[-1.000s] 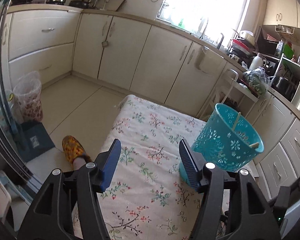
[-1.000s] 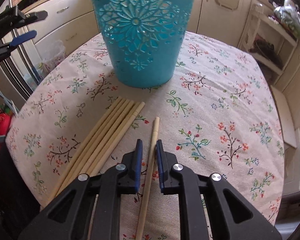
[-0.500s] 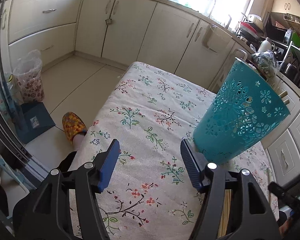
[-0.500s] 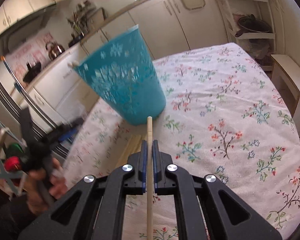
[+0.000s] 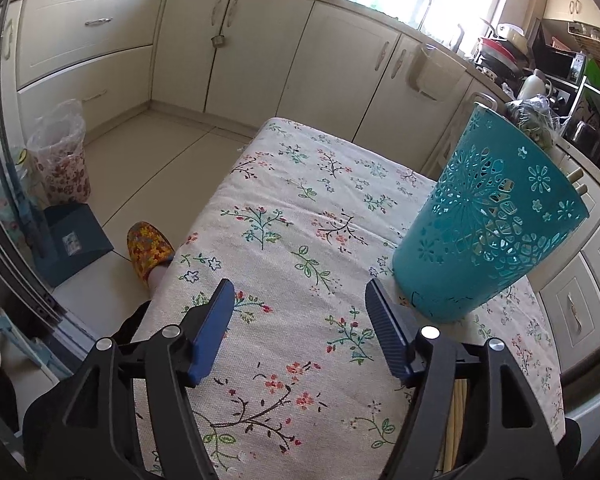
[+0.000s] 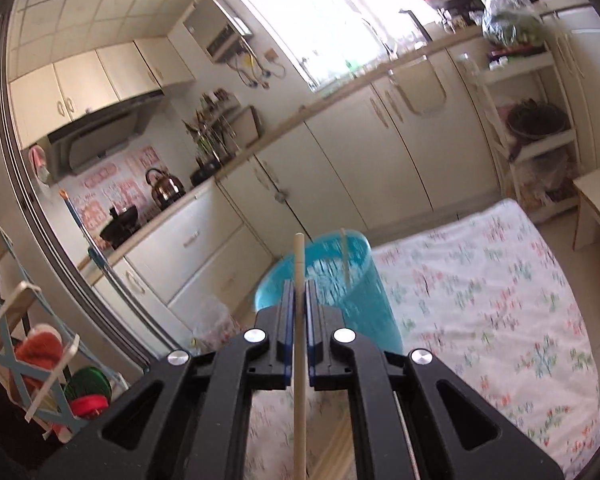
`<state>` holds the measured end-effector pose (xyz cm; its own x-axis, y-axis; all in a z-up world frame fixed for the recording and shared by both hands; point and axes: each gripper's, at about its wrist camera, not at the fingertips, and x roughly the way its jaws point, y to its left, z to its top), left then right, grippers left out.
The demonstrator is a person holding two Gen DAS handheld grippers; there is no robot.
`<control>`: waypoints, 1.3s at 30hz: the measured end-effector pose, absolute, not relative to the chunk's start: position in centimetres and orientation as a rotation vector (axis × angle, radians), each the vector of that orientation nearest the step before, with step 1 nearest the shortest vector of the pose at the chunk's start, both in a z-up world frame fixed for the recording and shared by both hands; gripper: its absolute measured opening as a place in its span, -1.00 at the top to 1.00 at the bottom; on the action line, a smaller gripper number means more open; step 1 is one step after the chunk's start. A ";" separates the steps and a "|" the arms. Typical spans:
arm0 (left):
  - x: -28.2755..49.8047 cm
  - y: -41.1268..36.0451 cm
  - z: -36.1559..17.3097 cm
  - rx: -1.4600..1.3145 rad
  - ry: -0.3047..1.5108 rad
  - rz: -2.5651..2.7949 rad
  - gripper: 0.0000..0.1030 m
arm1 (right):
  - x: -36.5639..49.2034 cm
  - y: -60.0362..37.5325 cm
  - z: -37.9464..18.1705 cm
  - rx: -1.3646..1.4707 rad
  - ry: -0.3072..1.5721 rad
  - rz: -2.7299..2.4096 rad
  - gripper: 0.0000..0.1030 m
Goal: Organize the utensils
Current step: 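Raise the held stick with the right gripper over the basket and open it, then move the open right gripper back down to the wooden sticks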
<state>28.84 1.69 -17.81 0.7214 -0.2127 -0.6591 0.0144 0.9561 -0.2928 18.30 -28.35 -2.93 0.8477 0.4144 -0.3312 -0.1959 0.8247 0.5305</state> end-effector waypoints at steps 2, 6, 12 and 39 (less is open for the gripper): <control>28.9 1.6 -17.9 -0.276 0.760 -0.130 -0.27 | 19.7 -28.2 -1.6 0.521 0.390 0.335 0.88; 29.0 1.7 -18.0 -0.285 0.766 -0.136 -0.29 | 22.3 -28.2 0.7 0.555 0.260 0.316 0.88; 29.4 2.4 -18.3 -0.323 0.771 -0.140 -0.30 | 26.8 -27.9 1.9 0.567 0.158 0.262 0.88; 29.5 2.9 -18.6 -0.366 0.770 -0.143 -0.32 | 22.4 -26.7 -2.4 0.369 0.353 0.185 0.56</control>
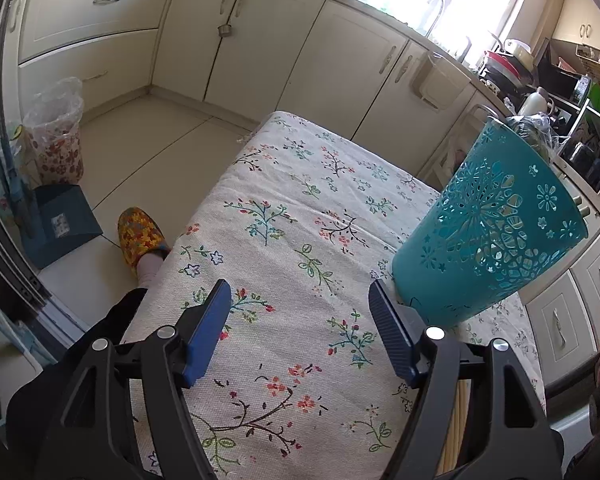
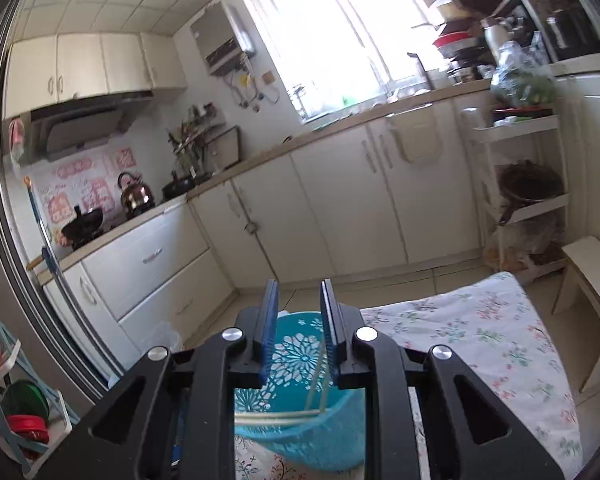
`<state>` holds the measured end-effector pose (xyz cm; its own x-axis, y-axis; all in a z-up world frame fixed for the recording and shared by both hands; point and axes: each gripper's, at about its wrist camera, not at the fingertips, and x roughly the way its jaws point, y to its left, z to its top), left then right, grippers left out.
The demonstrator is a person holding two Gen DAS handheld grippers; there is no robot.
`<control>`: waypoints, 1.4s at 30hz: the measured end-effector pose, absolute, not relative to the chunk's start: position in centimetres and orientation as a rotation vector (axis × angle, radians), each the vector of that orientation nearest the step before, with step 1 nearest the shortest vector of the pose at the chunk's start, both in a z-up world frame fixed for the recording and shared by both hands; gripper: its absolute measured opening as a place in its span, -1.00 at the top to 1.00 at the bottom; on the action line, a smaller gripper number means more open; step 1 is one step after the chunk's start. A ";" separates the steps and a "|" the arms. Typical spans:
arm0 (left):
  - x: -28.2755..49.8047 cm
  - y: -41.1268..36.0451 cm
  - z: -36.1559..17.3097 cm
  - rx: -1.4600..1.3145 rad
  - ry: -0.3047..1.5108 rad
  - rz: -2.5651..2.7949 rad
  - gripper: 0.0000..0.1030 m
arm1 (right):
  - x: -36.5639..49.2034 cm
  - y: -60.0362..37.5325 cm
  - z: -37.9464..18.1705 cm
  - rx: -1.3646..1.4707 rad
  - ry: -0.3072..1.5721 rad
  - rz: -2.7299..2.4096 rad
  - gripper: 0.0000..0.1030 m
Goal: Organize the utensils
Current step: 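Move the open right gripper back down to the wooden sticks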
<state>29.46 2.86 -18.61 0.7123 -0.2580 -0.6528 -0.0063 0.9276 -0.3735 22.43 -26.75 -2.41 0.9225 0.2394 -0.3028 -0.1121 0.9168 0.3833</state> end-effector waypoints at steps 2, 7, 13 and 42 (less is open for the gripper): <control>29.5 2.8 -18.6 -0.365 0.768 -0.143 -0.32 | 20.1 -27.2 -3.3 0.382 0.383 0.142 0.56; 29.4 2.8 -18.6 -0.360 0.769 -0.143 -0.33 | 17.4 -24.3 -10.7 0.302 0.713 0.160 0.58; 29.4 2.8 -18.6 -0.356 0.769 -0.141 -0.34 | 18.1 -22.0 -16.7 0.246 0.919 0.165 0.74; 25.8 -7.9 -18.3 0.045 0.887 -0.395 -0.37 | 16.9 -25.7 -17.9 0.211 0.930 0.140 0.79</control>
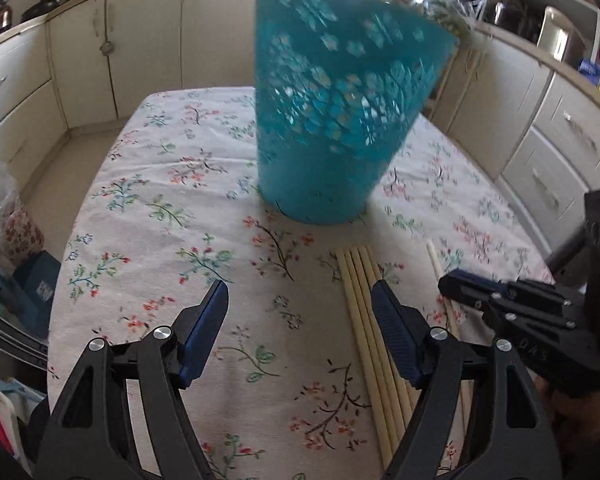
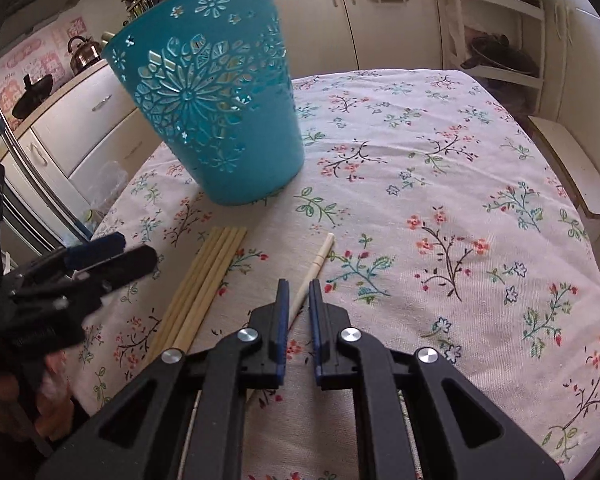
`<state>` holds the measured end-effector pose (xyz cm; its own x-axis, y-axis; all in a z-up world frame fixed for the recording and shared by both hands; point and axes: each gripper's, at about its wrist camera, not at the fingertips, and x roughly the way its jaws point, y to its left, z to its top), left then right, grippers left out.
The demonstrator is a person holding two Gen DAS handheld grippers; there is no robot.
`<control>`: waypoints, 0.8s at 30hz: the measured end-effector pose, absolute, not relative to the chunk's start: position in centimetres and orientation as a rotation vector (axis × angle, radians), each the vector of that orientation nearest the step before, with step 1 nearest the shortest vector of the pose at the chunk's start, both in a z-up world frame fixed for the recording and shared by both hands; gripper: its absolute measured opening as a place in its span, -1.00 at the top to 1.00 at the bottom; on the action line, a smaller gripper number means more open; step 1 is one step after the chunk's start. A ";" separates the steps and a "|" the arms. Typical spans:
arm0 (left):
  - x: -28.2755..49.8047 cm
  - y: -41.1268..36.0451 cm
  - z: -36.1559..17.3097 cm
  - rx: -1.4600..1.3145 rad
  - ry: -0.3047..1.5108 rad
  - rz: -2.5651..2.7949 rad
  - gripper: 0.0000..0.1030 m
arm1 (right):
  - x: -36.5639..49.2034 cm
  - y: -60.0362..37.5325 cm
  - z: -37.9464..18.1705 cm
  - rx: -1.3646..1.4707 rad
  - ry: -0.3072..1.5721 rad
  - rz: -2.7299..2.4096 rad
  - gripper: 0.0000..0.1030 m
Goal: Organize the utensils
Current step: 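Move the open right gripper back down to the wooden sticks, then lower the left gripper to the sticks and close it on one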
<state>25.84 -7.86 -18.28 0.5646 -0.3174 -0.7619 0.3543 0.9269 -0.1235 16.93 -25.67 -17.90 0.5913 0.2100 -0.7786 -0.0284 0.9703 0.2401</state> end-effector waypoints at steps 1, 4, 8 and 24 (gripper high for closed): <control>25.9 -8.2 -18.6 0.060 0.902 -0.384 -0.37 | 16.8 -25.7 -17.9 0.215 0.926 0.142 0.80; 26.0 -8.6 -19.4 0.086 0.936 -0.359 -0.37 | 16.5 -26.0 -17.9 0.232 0.916 0.152 0.80; 25.7 -8.9 -19.8 0.120 0.941 -0.341 -0.37 | 16.3 -26.2 -18.0 0.243 0.910 0.159 0.79; 26.9 -8.8 -19.4 0.123 0.959 -0.249 0.41 | 17.9 -25.2 -17.6 0.120 0.971 0.230 0.80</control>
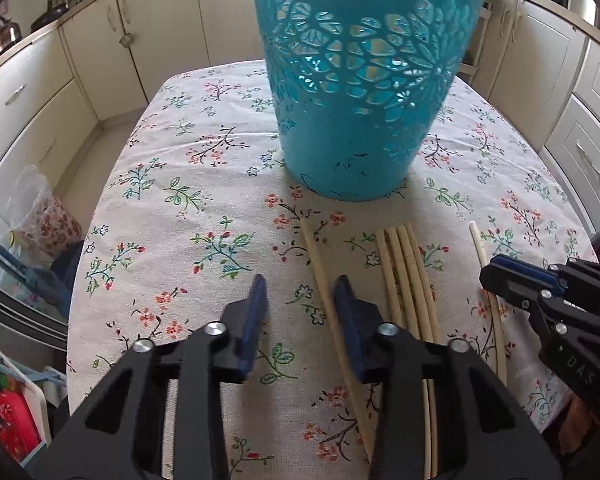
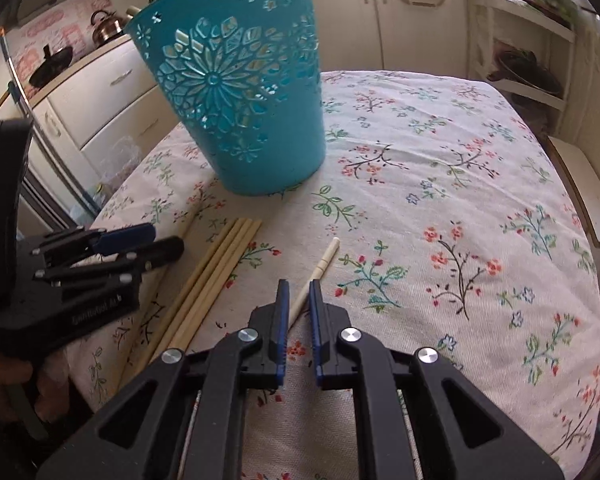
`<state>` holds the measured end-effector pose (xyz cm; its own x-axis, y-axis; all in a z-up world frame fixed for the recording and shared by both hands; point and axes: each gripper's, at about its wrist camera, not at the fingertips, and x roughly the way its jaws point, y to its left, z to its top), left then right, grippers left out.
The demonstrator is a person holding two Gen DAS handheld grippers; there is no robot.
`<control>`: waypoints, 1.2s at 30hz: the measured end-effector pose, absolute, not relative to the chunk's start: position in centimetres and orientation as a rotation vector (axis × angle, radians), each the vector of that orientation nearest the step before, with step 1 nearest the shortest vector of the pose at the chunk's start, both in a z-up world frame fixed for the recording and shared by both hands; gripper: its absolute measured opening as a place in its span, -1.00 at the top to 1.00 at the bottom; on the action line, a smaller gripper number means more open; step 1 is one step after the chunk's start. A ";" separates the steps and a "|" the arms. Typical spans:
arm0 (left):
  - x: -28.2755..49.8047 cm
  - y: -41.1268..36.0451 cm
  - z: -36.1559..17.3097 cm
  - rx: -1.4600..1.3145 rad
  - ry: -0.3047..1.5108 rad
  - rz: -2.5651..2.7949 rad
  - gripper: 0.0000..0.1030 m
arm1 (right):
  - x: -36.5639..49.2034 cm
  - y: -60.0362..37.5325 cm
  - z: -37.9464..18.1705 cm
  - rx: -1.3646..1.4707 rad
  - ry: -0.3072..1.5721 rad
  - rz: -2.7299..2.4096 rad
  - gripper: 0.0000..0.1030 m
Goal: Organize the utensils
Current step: 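Lower the left gripper to the sticks and close it on one, then lift the stick with the left gripper over the basket and open it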
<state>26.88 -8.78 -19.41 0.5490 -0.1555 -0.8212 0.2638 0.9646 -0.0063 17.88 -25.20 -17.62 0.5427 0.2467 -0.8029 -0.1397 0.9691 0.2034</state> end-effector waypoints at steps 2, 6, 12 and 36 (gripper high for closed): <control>27.3 -8.7 -19.4 0.105 0.976 -0.250 0.41 | 18.3 -25.5 -17.6 0.144 0.990 0.220 0.79; 27.7 -8.9 -19.4 0.077 0.988 -0.274 0.72 | 18.8 -24.8 -17.4 0.122 1.009 0.252 0.79; 27.7 -8.4 -19.4 0.063 1.058 -0.304 0.80 | 19.1 -24.6 -17.1 0.066 1.061 0.274 0.79; 27.4 -6.3 -18.5 -0.044 0.974 -0.338 0.90 | 19.2 -24.3 -17.4 0.056 1.051 0.257 0.86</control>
